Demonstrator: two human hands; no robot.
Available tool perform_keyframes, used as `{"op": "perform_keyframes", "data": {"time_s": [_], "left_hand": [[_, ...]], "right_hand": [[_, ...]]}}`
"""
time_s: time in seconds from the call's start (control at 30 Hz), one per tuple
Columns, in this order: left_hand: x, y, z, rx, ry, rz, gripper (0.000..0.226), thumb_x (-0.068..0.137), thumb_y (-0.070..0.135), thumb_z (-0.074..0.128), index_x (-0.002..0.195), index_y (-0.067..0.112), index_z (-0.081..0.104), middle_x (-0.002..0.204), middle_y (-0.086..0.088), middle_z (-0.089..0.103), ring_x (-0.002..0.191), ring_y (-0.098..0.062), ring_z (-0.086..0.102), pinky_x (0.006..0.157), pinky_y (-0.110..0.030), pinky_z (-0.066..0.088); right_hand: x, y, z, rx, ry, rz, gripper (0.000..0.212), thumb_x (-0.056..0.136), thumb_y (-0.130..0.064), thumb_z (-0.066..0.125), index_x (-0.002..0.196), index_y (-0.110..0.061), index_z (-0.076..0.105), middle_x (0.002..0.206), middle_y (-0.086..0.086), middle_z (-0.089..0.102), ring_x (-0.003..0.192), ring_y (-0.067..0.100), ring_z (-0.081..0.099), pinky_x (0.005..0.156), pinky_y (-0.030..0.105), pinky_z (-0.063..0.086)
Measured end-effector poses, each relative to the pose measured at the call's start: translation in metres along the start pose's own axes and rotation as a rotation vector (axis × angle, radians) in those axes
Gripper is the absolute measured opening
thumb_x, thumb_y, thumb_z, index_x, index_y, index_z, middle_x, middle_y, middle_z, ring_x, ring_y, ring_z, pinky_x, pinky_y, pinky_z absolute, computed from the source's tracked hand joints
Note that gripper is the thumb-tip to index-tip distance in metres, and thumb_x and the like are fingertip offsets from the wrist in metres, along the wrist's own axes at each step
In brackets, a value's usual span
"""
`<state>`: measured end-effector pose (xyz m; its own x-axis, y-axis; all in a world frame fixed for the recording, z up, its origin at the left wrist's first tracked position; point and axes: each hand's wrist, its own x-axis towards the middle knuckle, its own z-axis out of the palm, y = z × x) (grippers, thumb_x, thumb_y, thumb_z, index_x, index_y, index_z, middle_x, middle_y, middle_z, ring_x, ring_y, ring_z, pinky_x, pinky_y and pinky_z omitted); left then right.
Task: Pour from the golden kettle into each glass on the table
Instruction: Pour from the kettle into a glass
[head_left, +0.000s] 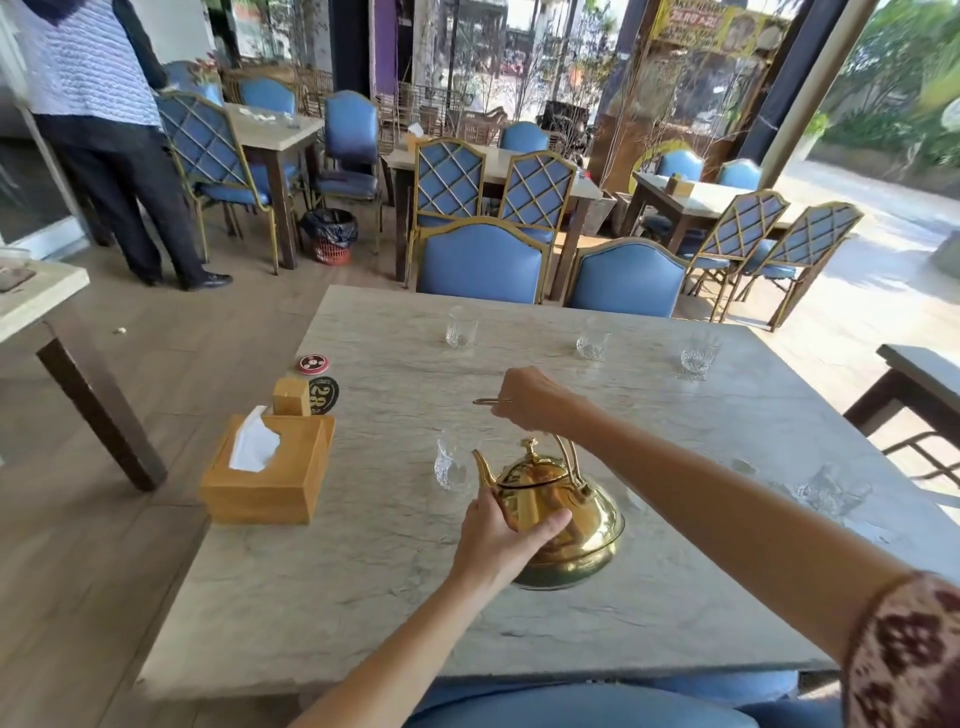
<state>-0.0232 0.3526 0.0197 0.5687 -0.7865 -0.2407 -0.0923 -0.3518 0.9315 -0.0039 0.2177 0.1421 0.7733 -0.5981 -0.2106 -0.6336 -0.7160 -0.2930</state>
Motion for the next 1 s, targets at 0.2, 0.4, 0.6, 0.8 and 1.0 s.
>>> {"op": "perform_keyframes", "data": {"time_s": [0.2, 0.4, 0.6, 0.8, 1.0], "left_hand": [[0.004, 0.009, -0.001, -0.047, -0.027, -0.014, 0.098, 0.055, 0.083, 0.07, 0.128, 0.02, 0.05, 0.121, 0.0, 0.063, 0.11, -0.017, 0.062, 0.094, -0.028, 0.051], [0.005, 0.018, 0.001, -0.051, -0.031, -0.044, 0.101, 0.051, 0.087, 0.067, 0.124, 0.018, 0.051, 0.118, -0.001, 0.064, 0.108, -0.017, 0.063, 0.09, -0.03, 0.053], [0.003, 0.026, 0.001, -0.078, -0.05, -0.041, 0.098, 0.058, 0.078, 0.069, 0.13, 0.014, 0.05, 0.121, -0.002, 0.064, 0.112, -0.018, 0.062, 0.089, -0.026, 0.052], [0.0, 0.033, 0.002, -0.09, -0.04, -0.045, 0.082, 0.072, 0.067, 0.073, 0.128, 0.013, 0.049, 0.124, -0.005, 0.063, 0.115, -0.02, 0.062, 0.088, -0.025, 0.051], [-0.003, 0.039, 0.005, -0.077, 0.003, -0.04, 0.091, 0.07, 0.07, 0.072, 0.132, 0.008, 0.045, 0.127, -0.011, 0.062, 0.117, -0.026, 0.062, 0.099, -0.035, 0.053]], "right_hand": [[0.003, -0.009, -0.014, -0.083, -0.053, -0.005, 0.018, 0.096, -0.017, 0.058, 0.093, 0.0, 0.062, 0.064, 0.002, 0.049, 0.051, 0.013, 0.048, 0.047, 0.021, 0.04], [0.005, -0.011, -0.019, -0.141, -0.079, 0.006, 0.021, 0.096, -0.019, 0.057, 0.09, 0.001, 0.062, 0.057, 0.005, 0.052, 0.042, 0.013, 0.05, 0.037, 0.018, 0.04], [0.009, -0.012, -0.023, -0.152, -0.097, 0.041, 0.029, 0.095, -0.021, 0.058, 0.105, 0.007, 0.063, 0.061, 0.007, 0.054, 0.046, 0.015, 0.052, 0.043, 0.022, 0.045], [0.009, -0.015, -0.028, -0.175, -0.12, 0.031, 0.032, 0.096, -0.022, 0.058, 0.11, 0.006, 0.06, 0.062, 0.007, 0.053, 0.047, 0.015, 0.052, 0.042, 0.021, 0.044], [0.01, -0.017, -0.03, -0.195, -0.141, 0.028, 0.035, 0.095, -0.024, 0.058, 0.112, 0.007, 0.059, 0.064, 0.008, 0.055, 0.049, 0.016, 0.054, 0.045, 0.022, 0.046]]}}
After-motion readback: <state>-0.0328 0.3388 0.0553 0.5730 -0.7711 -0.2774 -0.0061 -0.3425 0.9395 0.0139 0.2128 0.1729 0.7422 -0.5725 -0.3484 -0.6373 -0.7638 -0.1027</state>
